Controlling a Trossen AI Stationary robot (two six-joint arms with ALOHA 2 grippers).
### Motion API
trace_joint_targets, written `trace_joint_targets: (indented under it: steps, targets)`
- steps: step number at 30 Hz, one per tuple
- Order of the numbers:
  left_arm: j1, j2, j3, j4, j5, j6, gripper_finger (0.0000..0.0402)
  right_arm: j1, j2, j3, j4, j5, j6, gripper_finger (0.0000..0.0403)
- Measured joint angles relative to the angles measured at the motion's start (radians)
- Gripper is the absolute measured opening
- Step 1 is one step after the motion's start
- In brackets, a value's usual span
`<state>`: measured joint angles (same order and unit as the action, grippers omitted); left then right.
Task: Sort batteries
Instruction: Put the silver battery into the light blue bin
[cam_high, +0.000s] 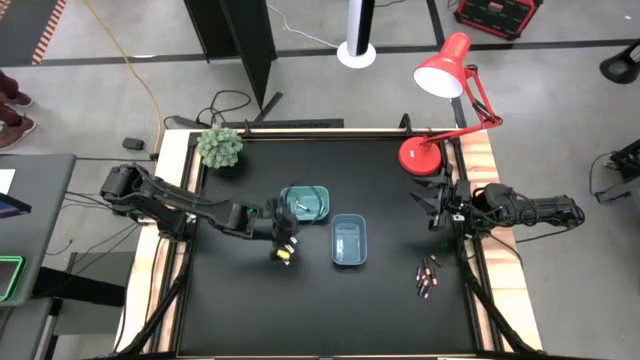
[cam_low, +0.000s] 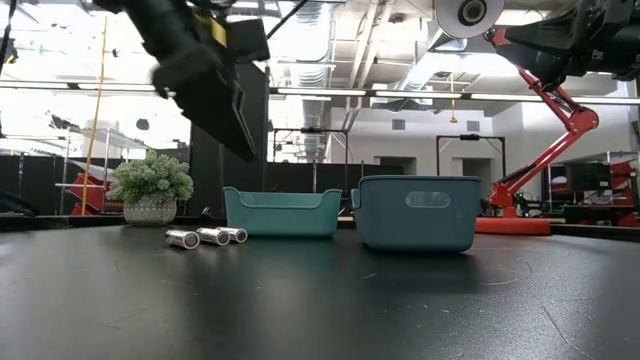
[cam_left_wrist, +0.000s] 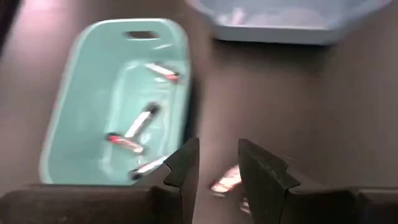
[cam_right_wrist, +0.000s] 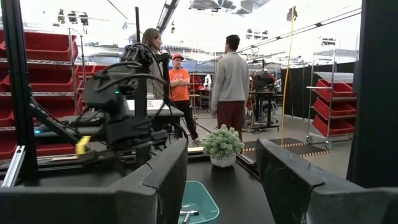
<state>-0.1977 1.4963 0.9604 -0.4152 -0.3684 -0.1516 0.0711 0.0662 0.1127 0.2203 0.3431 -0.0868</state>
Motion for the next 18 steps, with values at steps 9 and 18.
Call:
trace_joint_targets:
  steps: [9, 18]
  targets:
    - [-0.134, 0.024, 0.000, 0.010, 0.155, -0.039, 0.0110, 0.000, 0.000, 0.000, 0.000, 0.000, -0.001, 0.0207]
    - [-0.173, 0.143, 0.000, 0.005, 0.121, -0.060, 0.0166, 0.000, 0.000, 0.000, 0.000, 0.000, 0.000, 0.0207]
